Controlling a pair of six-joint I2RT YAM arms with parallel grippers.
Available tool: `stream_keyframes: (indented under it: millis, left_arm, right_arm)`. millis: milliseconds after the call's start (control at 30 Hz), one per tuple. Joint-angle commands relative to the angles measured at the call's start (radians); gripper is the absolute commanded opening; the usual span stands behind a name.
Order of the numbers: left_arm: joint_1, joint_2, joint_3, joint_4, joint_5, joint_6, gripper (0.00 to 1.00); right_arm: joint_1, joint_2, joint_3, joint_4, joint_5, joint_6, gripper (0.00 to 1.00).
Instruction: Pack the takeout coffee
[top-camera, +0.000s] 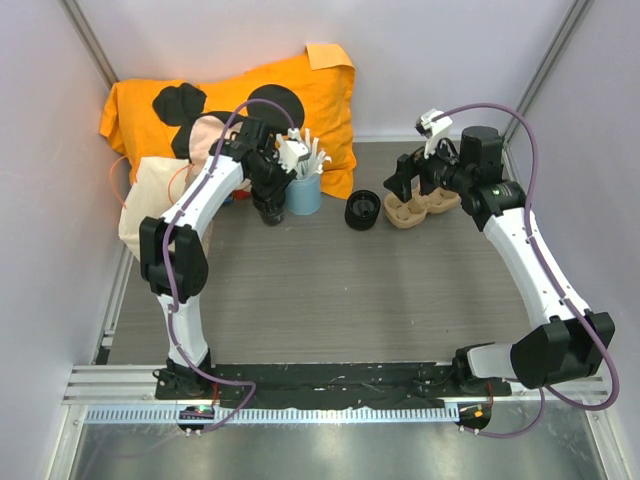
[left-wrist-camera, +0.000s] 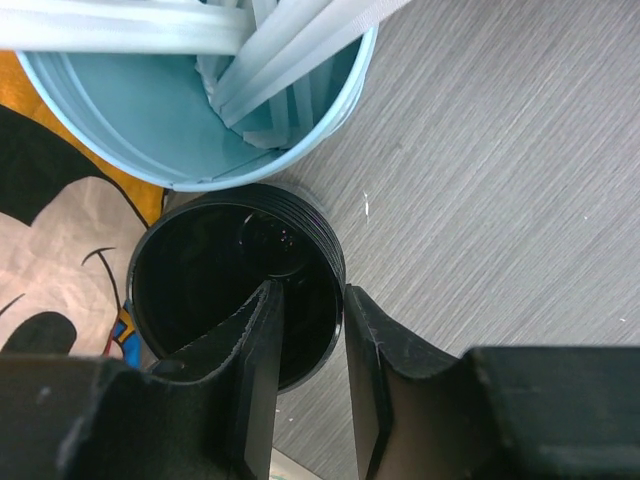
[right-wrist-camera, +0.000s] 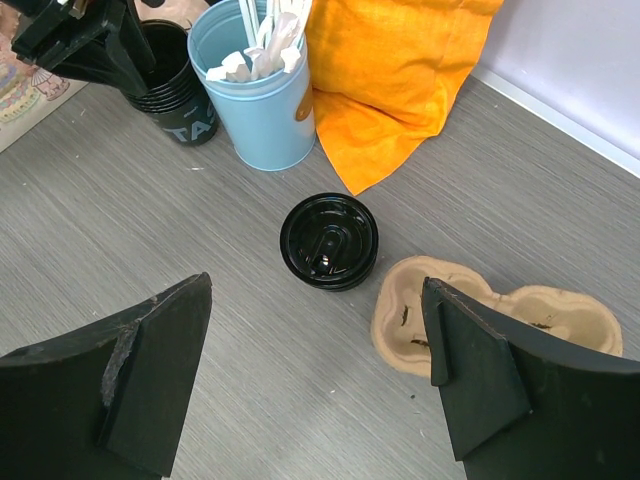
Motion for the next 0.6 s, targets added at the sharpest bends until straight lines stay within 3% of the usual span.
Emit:
stream_keyframes:
  millis: [0, 567]
  left_arm:
    - [0.008, 0.012, 0.041, -0.035, 0.03, 0.01, 0.34]
    - [0.013, 0.012, 0.052, -0.072, 0.068, 0.015, 0.29]
  right_arm:
    - [-0.001, -0.045, -0.002, 0.051, -0.018, 0.013, 0.9]
    - [-0.002, -0.048, -0.007, 0.057, -0.011, 0.012, 0.9]
